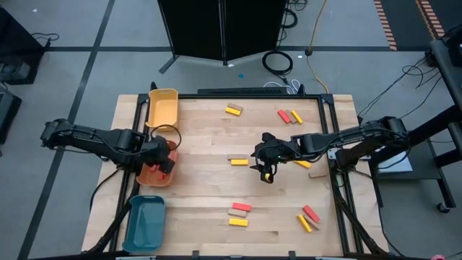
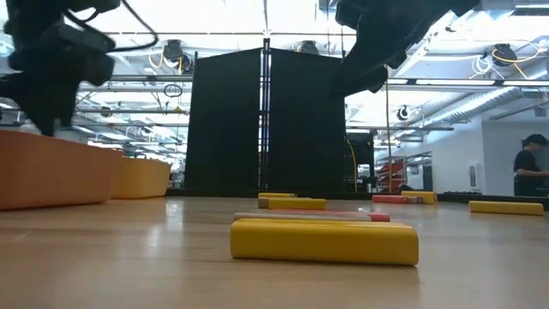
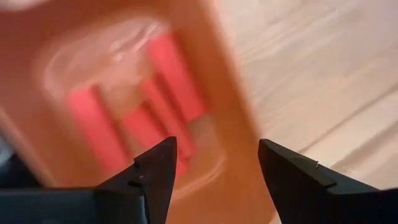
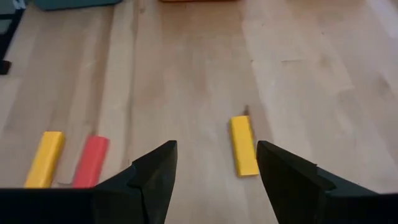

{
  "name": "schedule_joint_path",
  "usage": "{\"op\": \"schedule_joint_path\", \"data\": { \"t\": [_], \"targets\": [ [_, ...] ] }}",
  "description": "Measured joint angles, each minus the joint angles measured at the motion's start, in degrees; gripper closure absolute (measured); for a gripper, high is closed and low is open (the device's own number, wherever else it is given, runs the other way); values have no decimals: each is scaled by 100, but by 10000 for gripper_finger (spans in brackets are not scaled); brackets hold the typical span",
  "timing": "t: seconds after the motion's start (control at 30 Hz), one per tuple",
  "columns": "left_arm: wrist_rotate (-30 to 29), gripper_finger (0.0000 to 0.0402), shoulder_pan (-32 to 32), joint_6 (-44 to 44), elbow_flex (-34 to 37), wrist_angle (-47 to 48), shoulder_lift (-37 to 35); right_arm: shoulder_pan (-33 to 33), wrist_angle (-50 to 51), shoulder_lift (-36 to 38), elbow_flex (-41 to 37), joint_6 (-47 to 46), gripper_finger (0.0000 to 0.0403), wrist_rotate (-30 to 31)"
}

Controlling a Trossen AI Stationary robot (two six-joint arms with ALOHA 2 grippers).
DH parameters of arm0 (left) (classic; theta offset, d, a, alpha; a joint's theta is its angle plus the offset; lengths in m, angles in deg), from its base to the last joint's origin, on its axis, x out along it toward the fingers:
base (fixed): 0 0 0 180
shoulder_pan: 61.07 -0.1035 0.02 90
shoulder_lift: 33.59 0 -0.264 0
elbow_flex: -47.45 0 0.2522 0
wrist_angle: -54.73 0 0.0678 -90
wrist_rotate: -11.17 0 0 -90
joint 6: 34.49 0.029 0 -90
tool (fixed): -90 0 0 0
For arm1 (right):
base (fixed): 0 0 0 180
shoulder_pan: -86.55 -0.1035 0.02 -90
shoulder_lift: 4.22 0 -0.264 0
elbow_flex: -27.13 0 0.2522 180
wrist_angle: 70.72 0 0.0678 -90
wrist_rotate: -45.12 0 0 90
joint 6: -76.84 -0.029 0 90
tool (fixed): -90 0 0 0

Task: Sort blocks
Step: Put the middle right red block in the orange bin, then put the bottom right red block in the orange bin

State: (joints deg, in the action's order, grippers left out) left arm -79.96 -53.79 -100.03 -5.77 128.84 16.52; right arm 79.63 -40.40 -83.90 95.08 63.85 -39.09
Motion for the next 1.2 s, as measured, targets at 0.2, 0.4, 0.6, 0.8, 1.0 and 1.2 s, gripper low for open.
{"op": "schedule_joint_path", "data": {
  "t": [0.2, 0.4, 0.6, 0.8, 1.0, 1.2],
  "targets": [
    [-961, 178, 328, 1809, 0, -2391, 0, -490, -87, 0, 0, -472, 188, -12],
    [-2056, 178, 1041, 4485, -2, -5223, 136, -1043, -180, 2, 2, -1451, 188, -10],
    [-2552, 178, 1896, 6247, -2, -7257, 812, -1763, -85, -13, 2, -1631, 188, -403],
    [-3044, 178, 2300, 6786, -2, -8185, 1825, -2445, 594, -15, 4, -2750, 188, -993],
    [-3020, 178, 2128, 6932, 2, -8767, 2446, -2780, 1946, -15, 7, -5511, 188, -946],
    [-2152, 178, 1986, 6626, 2, -8884, 2633, -3249, 2734, -17, 7, -6896, 188, -756]
  ]
}}
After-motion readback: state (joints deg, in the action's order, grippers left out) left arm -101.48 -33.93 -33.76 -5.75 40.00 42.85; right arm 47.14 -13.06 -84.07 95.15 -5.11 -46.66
